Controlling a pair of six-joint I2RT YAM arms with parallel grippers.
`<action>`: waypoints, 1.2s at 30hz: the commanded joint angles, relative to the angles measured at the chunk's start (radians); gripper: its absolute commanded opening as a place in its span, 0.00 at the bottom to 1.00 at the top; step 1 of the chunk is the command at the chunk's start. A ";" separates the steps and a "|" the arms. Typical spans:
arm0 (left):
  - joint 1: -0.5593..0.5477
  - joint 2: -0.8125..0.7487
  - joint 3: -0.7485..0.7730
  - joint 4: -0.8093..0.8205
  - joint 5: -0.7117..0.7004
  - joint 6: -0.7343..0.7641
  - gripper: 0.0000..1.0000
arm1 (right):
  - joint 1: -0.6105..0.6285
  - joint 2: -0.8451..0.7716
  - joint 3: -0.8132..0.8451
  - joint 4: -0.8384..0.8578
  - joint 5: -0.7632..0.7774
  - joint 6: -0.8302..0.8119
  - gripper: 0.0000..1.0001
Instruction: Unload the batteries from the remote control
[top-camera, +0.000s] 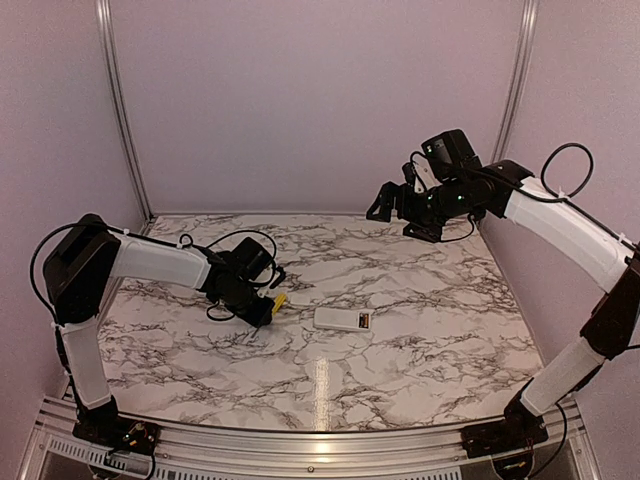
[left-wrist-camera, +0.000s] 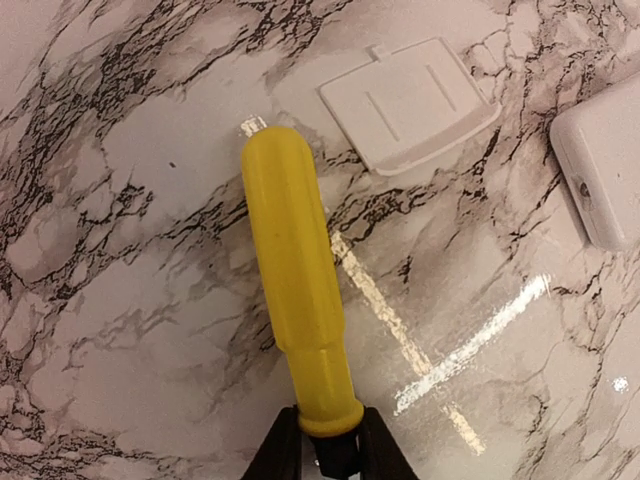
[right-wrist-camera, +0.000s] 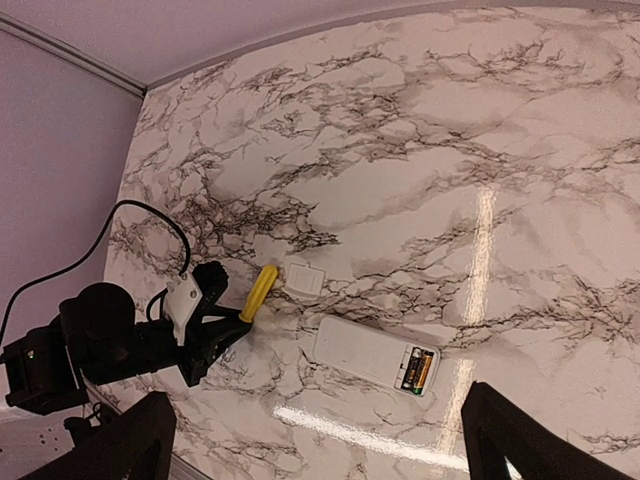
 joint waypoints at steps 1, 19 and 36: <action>-0.012 0.018 0.003 -0.009 -0.010 -0.007 0.05 | -0.012 0.005 0.018 -0.006 0.006 0.022 0.98; -0.017 -0.254 -0.019 0.051 0.135 0.092 0.00 | -0.012 -0.008 -0.001 0.028 -0.117 0.013 0.98; -0.108 -0.428 -0.031 0.159 0.267 0.401 0.00 | -0.011 0.020 -0.063 0.061 -0.584 0.095 0.98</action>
